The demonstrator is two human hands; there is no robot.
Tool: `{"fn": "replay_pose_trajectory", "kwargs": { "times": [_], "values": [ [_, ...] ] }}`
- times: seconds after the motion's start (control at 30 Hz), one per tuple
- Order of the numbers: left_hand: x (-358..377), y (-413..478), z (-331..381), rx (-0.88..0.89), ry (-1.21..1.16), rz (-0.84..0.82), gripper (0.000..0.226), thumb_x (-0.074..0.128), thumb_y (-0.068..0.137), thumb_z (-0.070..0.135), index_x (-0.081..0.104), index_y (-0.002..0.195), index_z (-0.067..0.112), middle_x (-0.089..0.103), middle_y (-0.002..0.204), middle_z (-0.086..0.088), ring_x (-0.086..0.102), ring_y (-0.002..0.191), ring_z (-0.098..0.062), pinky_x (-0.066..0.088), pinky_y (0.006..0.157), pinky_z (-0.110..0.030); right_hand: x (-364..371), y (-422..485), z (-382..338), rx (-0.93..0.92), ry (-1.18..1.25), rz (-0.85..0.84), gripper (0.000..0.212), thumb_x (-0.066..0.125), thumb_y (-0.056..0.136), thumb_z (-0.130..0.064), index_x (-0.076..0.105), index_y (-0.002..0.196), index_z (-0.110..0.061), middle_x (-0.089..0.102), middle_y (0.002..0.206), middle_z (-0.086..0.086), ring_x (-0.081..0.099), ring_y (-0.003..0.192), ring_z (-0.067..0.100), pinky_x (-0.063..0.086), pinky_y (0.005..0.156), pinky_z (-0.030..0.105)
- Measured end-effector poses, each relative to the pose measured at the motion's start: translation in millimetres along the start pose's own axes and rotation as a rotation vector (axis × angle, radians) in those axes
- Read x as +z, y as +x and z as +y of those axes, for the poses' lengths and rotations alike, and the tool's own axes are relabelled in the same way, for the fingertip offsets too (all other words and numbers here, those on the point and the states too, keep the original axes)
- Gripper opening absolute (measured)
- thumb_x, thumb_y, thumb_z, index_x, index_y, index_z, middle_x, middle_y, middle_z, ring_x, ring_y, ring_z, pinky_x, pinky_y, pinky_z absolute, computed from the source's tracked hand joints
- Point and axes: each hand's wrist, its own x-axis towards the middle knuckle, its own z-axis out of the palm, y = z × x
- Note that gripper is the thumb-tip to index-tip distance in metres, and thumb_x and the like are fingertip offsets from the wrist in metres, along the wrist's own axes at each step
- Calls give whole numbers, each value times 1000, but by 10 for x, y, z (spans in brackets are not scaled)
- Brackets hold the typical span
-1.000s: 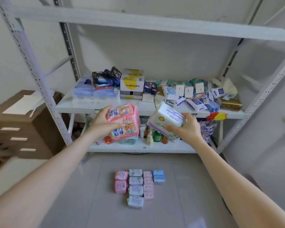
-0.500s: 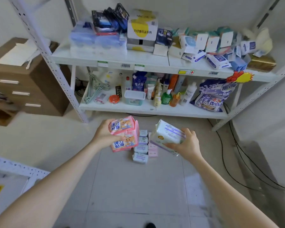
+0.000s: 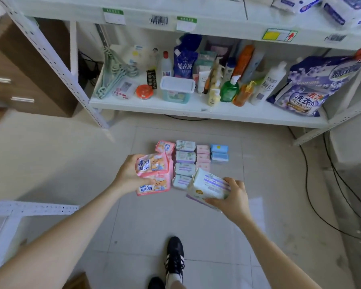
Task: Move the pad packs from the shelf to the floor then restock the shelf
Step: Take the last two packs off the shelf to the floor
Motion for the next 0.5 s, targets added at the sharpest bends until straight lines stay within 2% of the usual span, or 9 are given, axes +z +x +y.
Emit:
{"fn": "replay_pose_trajectory", "kwargs": {
  "times": [0.07, 0.17, 0.27, 0.37, 0.43, 0.5],
  "values": [
    [89, 144, -188, -4, -4, 0, 86, 93, 52, 8, 49, 125, 20, 49, 121, 4, 57, 105, -12, 46, 84, -23, 197, 134, 155, 7, 13, -28, 83, 91, 53, -37, 52, 125, -20, 39, 111, -8, 53, 91, 5, 39, 78, 16],
    [388, 526, -694, -7, 3, 19, 83, 94, 50, 8, 51, 120, 23, 50, 121, 3, 57, 106, -13, 48, 88, -29, 706, 448, 546, 18, 31, -55, 83, 92, 53, -35, 52, 124, -18, 38, 112, -7, 49, 87, 0, 40, 78, 14],
    [673, 878, -1191, 4, 2, 0, 80, 94, 49, 9, 52, 115, 27, 52, 118, 2, 60, 103, -13, 52, 87, -33, 1204, 724, 932, 29, 47, -75, 82, 93, 54, -30, 52, 124, -18, 39, 112, -5, 48, 85, -5, 35, 71, 1],
    [940, 1192, -1634, 65, -11, -46, 59, 92, 47, 22, 60, 95, 39, 67, 94, 14, 63, 81, 3, 52, 70, -22, 1677, 936, 1287, 20, 44, -79, 82, 93, 53, -27, 53, 124, -18, 40, 116, 0, 50, 87, 3, 35, 77, 6],
    [1103, 1421, -1951, 98, -1, -45, 60, 90, 46, 27, 63, 94, 51, 67, 93, 27, 64, 75, 8, 50, 63, -12, 1993, 1081, 1539, 17, 31, -68, 81, 93, 53, -26, 54, 124, -18, 39, 115, 1, 52, 90, 8, 35, 80, 10],
    [1270, 1657, -2289, 95, 8, -67, 61, 94, 49, 21, 66, 100, 37, 71, 96, 12, 67, 81, 0, 52, 68, -20, 2287, 1213, 1789, 21, 23, -67, 82, 93, 54, -26, 54, 125, -18, 38, 114, 0, 52, 91, 10, 34, 80, 9]
  ]
}}
